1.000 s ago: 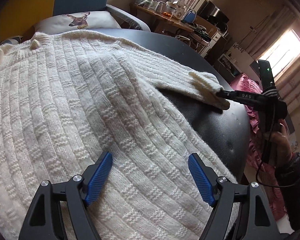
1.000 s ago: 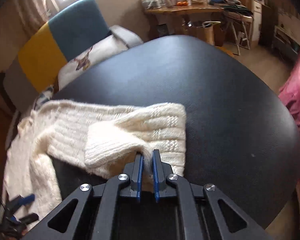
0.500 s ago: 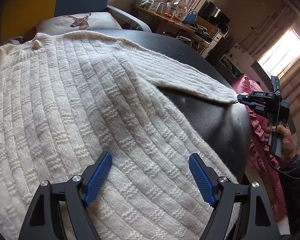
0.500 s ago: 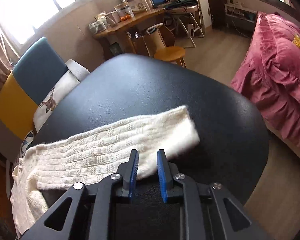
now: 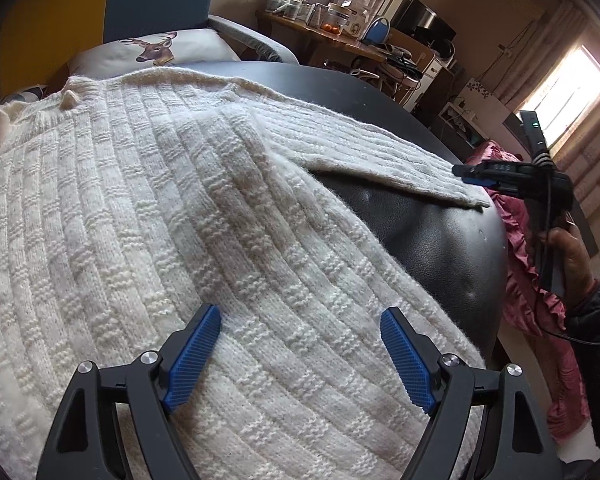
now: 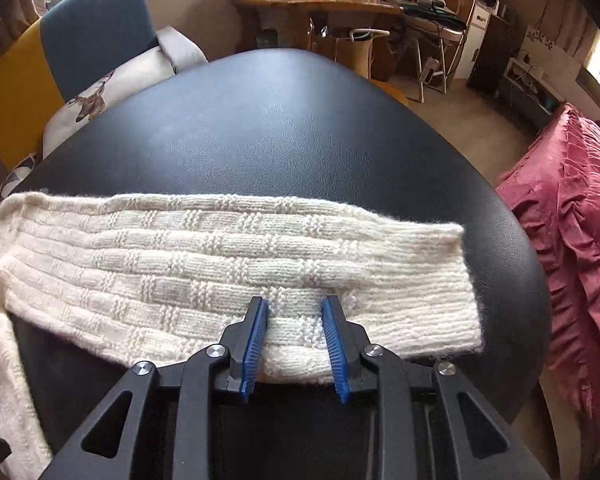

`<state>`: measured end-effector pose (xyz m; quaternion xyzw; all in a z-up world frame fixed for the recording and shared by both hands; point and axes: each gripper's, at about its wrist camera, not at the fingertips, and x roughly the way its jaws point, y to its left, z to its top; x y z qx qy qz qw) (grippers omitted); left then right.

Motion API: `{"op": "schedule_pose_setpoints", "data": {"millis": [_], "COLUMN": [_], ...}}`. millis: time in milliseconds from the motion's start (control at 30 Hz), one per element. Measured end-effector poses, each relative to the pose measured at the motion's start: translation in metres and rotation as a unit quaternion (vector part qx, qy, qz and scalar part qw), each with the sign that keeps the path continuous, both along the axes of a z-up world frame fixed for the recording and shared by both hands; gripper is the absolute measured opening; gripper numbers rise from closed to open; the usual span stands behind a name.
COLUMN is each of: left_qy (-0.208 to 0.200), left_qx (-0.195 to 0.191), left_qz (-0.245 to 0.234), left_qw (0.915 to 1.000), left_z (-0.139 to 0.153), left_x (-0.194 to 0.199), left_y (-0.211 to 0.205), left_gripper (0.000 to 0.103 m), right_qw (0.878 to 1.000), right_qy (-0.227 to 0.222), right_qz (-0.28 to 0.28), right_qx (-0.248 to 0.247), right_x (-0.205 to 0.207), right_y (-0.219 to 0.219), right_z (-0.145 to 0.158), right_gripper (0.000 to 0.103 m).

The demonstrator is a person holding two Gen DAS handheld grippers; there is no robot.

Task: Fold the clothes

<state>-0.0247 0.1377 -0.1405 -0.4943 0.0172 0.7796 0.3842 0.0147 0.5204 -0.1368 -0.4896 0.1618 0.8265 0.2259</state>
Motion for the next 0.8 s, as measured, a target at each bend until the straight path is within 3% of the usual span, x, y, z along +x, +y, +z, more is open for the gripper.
{"op": "schedule_pose_setpoints", "data": {"millis": [133,233,267,333,467,600,700,767,800], "left_qy": [-0.028,-0.005,0.004,0.028,0.111,0.114,0.067,0.030,0.014], "left_qx": [0.041,0.053,0.056,0.056,0.008,-0.052,-0.078,-0.091,-0.100], "left_qz": [0.027,0.048,0.049,0.037,-0.012,-0.072,-0.110,-0.125,-0.129], "left_qw": [0.9984,0.9974,0.9972,0.9973,0.9938,0.9895,0.9886,0.9875,0.9865], "left_z": [0.017,0.044,0.054,0.074,0.103,0.087,0.058,0.038,0.027], "left_x": [-0.025,-0.061,-0.073,-0.096,-0.132,-0.159,-0.178,-0.189,-0.194], "left_y": [-0.015,-0.023,-0.022,-0.016,0.023,0.074,0.109,0.126,0.133], "left_gripper": [0.080,0.080,0.080,0.080,0.080,0.077,0.055,0.025,0.015], "right_qw": [1.000,1.000,1.000,0.999,0.998,0.995,0.993,0.992,0.991], "right_qy": [-0.011,-0.022,-0.007,0.030,0.022,-0.010,-0.034,-0.049,-0.051], "right_qz": [-0.001,-0.003,-0.004,0.013,0.065,0.090,0.096,0.097,0.098], "right_qx": [0.020,-0.009,-0.026,-0.013,0.015,0.038,0.063,0.071,0.073], "right_x": [-0.001,-0.005,-0.004,-0.006,-0.025,-0.038,-0.045,-0.049,-0.050], "right_y": [0.000,0.002,0.003,-0.005,-0.033,-0.043,-0.040,-0.038,-0.037], "right_z": [-0.002,0.006,0.013,0.036,0.049,0.032,0.013,0.002,-0.001], "right_gripper": [0.031,0.032,0.032,0.032,0.032,0.032,0.032,0.032,0.032]}}
